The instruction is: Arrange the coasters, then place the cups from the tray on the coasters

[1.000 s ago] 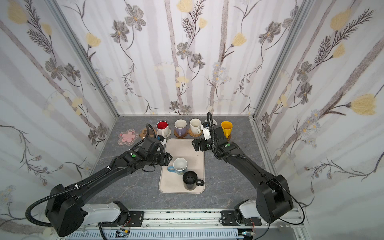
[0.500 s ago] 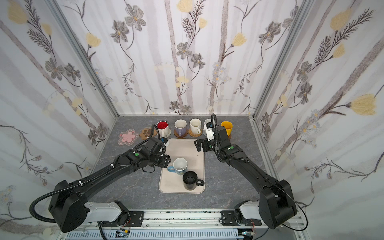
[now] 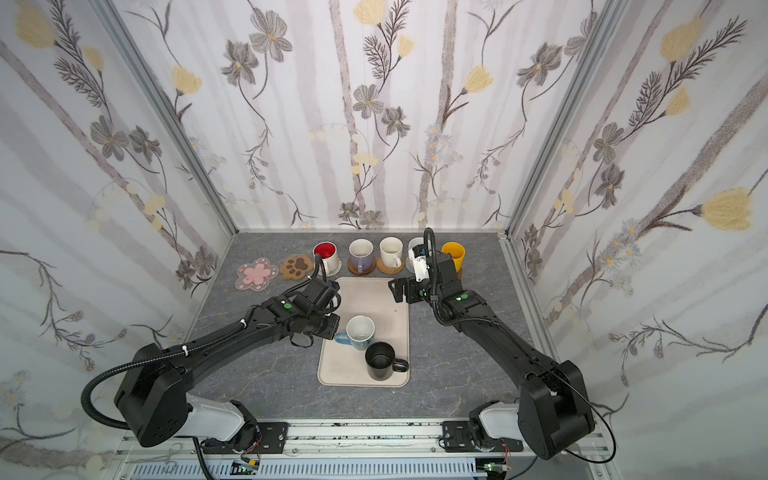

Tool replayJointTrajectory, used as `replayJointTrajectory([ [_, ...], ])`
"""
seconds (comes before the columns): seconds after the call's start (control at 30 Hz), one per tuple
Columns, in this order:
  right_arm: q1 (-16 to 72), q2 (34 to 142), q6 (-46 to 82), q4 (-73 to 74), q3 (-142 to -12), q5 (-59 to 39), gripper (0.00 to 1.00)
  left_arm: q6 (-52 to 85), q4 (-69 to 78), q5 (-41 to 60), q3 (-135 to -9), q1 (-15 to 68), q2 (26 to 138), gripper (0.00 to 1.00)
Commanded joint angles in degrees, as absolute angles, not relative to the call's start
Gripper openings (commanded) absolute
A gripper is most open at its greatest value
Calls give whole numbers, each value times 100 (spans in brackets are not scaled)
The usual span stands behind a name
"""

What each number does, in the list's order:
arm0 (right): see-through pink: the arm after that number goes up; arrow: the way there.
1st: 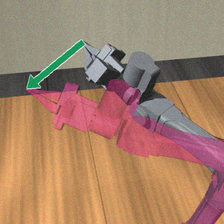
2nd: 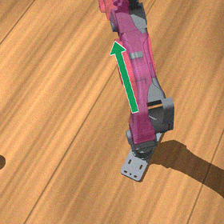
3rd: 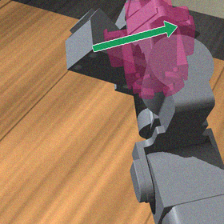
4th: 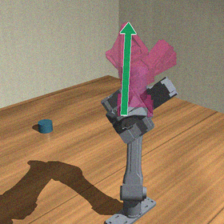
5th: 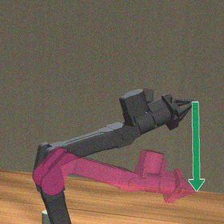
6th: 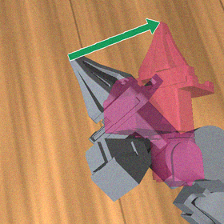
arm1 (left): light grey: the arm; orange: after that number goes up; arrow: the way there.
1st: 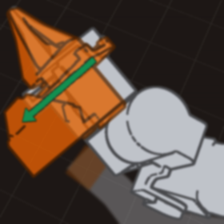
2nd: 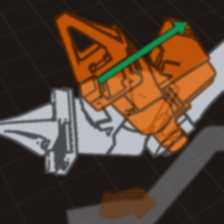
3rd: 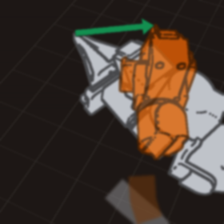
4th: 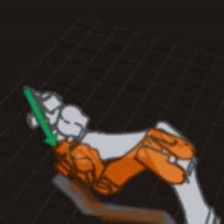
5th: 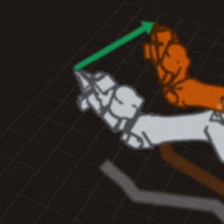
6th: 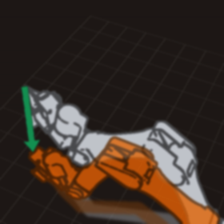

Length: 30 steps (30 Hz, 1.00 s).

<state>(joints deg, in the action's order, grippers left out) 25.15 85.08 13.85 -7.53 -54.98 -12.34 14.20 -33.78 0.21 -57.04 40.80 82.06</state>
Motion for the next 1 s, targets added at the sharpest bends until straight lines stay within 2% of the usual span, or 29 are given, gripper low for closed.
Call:
replayJointTrajectory([
  [0.0,2509,8491,1406,-510,-5459,-1372,99,1518,-3292,-11,-5644,4152,8227,27],
  [0.63,2447,8372,1433,-471,-5317,-1441,99,2075,-3183,302,-5071,4681,7513,27],
  [0.77,2448,8282,1431,-500,-5300,-1477,100,1901,-3289,82,-5135,4659,7375,39],
  [0.97,2451,8110,1406,-501,-5195,-1489,100,1527,-3470,187,-5357,4614,7431,48],
])
